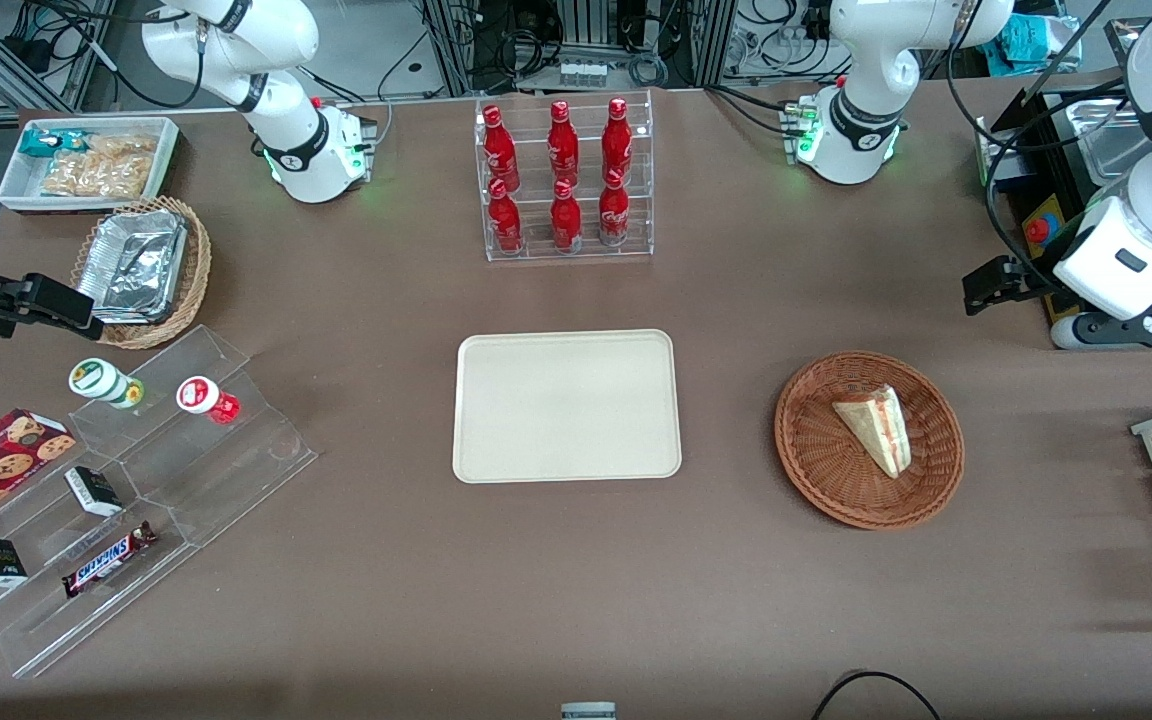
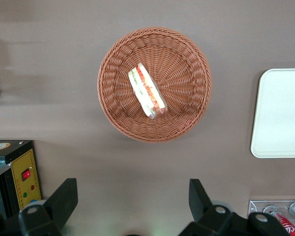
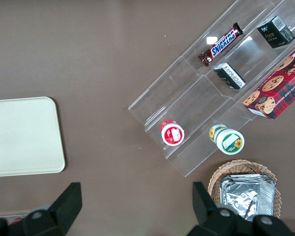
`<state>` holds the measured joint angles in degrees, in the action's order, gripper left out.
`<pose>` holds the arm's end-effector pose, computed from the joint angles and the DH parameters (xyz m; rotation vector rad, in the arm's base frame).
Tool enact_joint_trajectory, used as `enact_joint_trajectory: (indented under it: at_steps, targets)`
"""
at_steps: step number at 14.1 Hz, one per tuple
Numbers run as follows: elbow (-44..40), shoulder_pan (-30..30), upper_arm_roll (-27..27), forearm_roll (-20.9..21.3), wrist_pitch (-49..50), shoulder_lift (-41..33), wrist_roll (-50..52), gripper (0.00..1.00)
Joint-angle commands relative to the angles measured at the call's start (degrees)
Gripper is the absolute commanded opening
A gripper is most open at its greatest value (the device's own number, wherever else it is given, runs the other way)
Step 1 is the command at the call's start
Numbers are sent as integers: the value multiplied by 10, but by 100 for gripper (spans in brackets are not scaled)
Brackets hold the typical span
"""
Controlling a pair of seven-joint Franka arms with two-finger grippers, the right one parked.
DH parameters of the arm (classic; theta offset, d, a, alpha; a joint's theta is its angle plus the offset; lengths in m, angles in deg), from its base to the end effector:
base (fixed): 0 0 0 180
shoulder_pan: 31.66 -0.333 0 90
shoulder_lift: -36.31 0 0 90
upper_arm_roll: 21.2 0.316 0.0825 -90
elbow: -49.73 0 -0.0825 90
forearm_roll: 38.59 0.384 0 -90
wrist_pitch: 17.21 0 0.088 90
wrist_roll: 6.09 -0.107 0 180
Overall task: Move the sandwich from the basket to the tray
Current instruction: 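Move the left gripper over the sandwich in the wicker basket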
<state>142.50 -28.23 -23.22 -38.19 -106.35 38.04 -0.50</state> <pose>0.5565 -0.0521 0.5837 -3.1234 -0.0034 0.1446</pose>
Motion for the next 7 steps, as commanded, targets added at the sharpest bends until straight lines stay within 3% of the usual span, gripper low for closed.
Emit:
enact_joint_trajectory:
  at_steps: [1, 7]
  targets:
    - [-8, 2, -2, 5, -13, 9, -9, 100]
    - [28, 3, -2, 3, -45, 57, -8, 100]
